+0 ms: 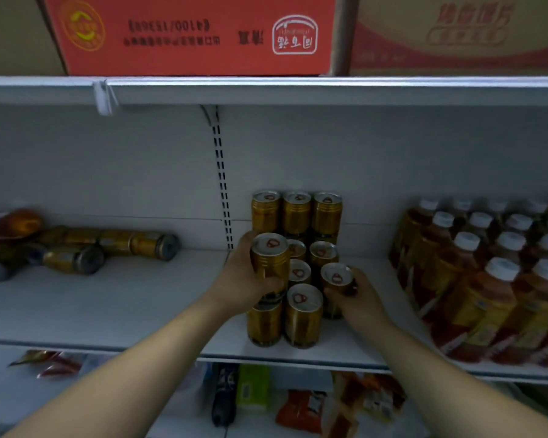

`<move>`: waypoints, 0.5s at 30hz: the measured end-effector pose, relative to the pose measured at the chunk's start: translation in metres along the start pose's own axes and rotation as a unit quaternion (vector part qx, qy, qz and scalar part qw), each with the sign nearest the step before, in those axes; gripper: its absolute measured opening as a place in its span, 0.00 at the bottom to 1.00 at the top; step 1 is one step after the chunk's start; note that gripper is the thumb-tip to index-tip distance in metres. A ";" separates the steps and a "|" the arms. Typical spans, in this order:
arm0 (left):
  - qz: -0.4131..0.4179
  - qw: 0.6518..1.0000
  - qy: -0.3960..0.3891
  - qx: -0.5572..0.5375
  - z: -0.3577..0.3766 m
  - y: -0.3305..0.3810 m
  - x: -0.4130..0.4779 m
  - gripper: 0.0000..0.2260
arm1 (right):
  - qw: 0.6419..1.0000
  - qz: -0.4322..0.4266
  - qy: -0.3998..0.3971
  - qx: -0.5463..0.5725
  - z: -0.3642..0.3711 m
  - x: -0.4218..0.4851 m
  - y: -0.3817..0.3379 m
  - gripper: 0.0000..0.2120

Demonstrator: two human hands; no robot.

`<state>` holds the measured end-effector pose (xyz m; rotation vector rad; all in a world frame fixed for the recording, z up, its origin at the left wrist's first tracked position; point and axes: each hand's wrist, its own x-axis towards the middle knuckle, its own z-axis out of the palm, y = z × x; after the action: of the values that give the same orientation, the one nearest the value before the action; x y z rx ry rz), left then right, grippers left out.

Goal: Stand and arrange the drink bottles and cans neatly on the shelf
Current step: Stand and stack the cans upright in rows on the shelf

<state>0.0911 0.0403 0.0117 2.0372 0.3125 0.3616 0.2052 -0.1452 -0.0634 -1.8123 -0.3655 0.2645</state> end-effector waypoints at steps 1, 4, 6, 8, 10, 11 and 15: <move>-0.003 1.000 -0.002 0.001 0.000 -0.001 0.001 0.35 | 1.000 -0.004 -0.017 -0.009 0.002 0.004 -0.002 0.06; -0.023 1.000 0.019 0.003 -0.003 -0.006 0.009 0.38 | 0.997 -0.041 -0.054 -0.037 0.007 0.012 -0.011 0.07; -0.041 0.997 0.060 -0.003 -0.008 -0.012 0.018 0.34 | 0.997 -0.040 -0.046 -0.041 0.008 0.019 -0.014 0.07; -0.048 0.994 0.089 -0.032 -0.014 -0.015 0.029 0.30 | 0.993 -0.063 -0.013 -0.095 0.009 0.033 -0.017 0.09; -0.045 0.993 0.094 -0.049 -0.018 -0.016 0.042 0.29 | 0.972 -0.071 -0.016 -0.223 0.012 0.052 -0.023 0.28; -0.044 0.994 0.090 -0.053 -0.018 -0.015 0.048 0.29 | 0.960 -0.056 -0.033 -0.272 0.014 0.060 -0.029 0.38; -0.051 0.993 0.078 -0.077 -0.013 -0.020 0.071 0.29 | 0.924 -0.001 -0.106 -0.368 0.026 0.066 -0.037 0.51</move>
<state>0.1500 0.0856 0.0085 1.8378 0.4676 0.4684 0.2524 -0.0880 -0.0344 -2.5293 -0.6848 0.3530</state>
